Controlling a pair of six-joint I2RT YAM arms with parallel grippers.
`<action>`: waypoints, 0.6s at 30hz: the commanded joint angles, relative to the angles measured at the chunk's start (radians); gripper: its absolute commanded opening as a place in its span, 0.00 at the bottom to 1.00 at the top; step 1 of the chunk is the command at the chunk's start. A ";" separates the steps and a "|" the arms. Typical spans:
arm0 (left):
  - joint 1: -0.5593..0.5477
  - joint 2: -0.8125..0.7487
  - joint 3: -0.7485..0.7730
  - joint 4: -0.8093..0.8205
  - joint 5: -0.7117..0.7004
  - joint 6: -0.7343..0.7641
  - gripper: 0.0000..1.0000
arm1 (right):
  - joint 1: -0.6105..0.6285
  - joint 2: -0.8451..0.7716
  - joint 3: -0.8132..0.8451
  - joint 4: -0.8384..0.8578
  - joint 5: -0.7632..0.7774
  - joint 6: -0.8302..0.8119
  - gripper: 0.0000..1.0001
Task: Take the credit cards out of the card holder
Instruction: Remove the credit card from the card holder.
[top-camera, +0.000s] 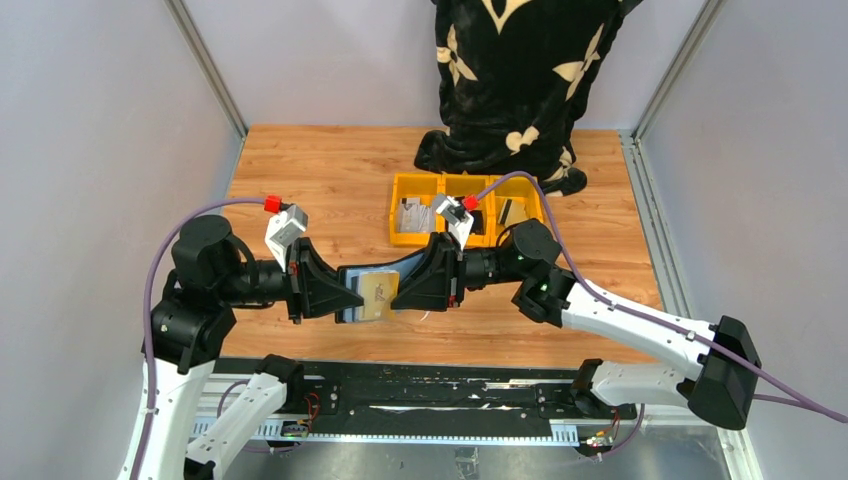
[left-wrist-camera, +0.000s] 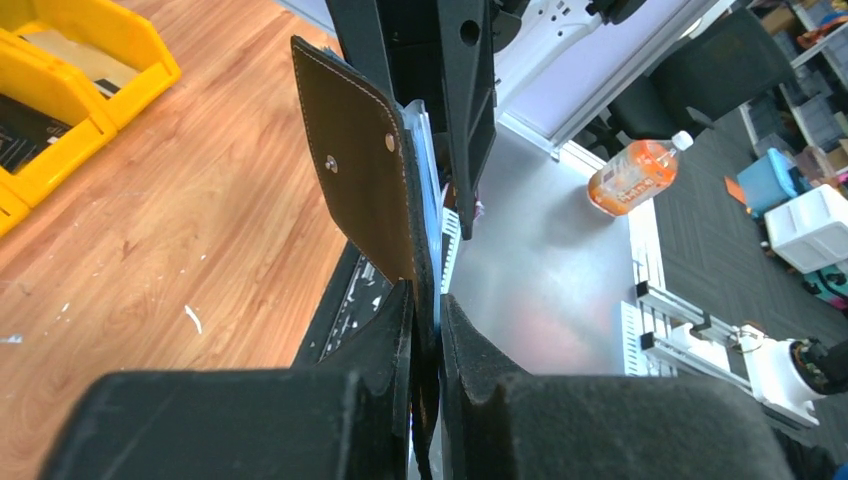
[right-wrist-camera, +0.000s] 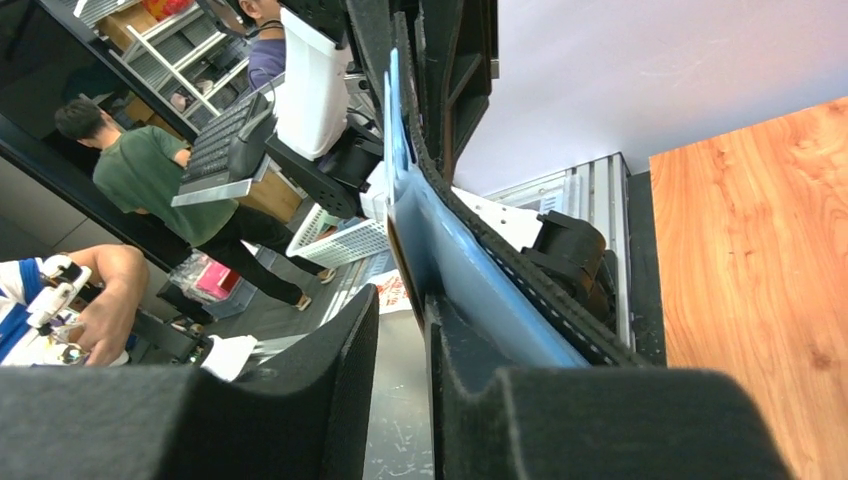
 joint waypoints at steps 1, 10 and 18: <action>-0.005 0.009 0.025 -0.063 -0.058 0.074 0.00 | 0.014 0.005 0.069 -0.013 0.001 -0.040 0.21; -0.005 0.009 0.045 -0.067 -0.042 0.070 0.00 | 0.010 -0.060 0.008 -0.027 0.027 -0.058 0.00; -0.005 0.011 0.055 -0.062 -0.033 0.067 0.00 | -0.006 -0.119 -0.068 -0.012 0.070 -0.047 0.00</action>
